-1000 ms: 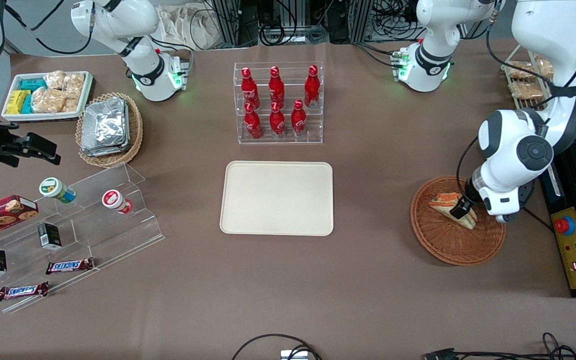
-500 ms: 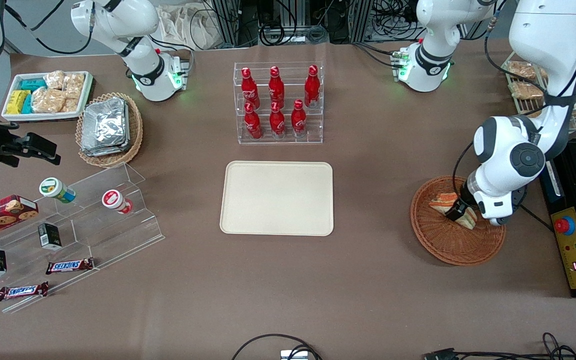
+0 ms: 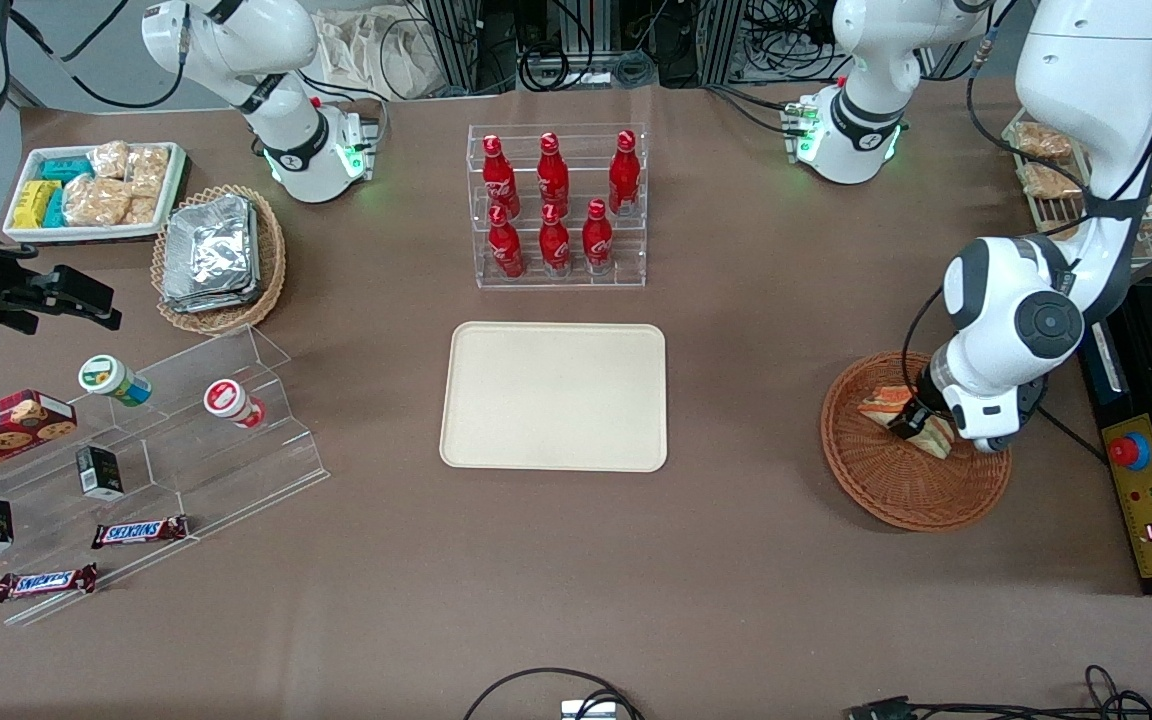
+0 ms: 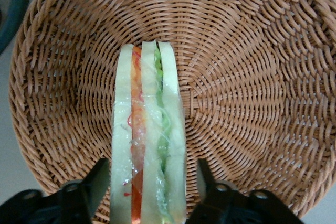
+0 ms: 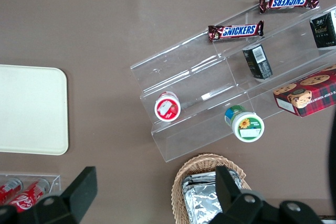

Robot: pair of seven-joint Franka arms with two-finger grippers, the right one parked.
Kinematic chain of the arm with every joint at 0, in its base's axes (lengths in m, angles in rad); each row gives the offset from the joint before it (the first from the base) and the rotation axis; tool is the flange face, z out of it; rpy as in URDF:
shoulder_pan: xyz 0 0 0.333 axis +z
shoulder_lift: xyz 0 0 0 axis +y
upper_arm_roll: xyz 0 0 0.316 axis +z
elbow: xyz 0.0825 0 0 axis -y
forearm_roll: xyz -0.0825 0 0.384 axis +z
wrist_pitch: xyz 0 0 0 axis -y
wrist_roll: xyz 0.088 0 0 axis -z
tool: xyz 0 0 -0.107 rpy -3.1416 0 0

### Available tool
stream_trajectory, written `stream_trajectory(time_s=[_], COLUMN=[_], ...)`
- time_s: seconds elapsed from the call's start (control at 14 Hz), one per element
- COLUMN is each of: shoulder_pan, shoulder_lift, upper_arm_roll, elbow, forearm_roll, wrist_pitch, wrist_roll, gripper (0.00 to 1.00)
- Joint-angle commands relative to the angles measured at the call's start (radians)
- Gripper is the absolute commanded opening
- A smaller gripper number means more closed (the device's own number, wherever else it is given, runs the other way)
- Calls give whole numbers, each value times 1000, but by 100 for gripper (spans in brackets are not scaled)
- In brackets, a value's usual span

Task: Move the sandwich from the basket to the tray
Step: 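Lift the sandwich out of the basket with the left gripper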

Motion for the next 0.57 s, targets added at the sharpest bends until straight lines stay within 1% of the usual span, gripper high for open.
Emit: stream_trajectory(time_s=[0.0,0.07,0.14,0.29,0.5], shoulder_pan=[-2,-2,-2,-5,-11], shoulder_lift=[2,-1,-7,-31,-83], upper_arm_roll=[-2,-3,-2,-3,-11], elbow=[-1,-1,-1,2,48], forearm_roll=[22,22,22,22,25], wrist_pitch=[16,14,8,-13,-159], wrist_roll=[-27,-27,-27,-22,-1], gripper=[14,2,0,0,0])
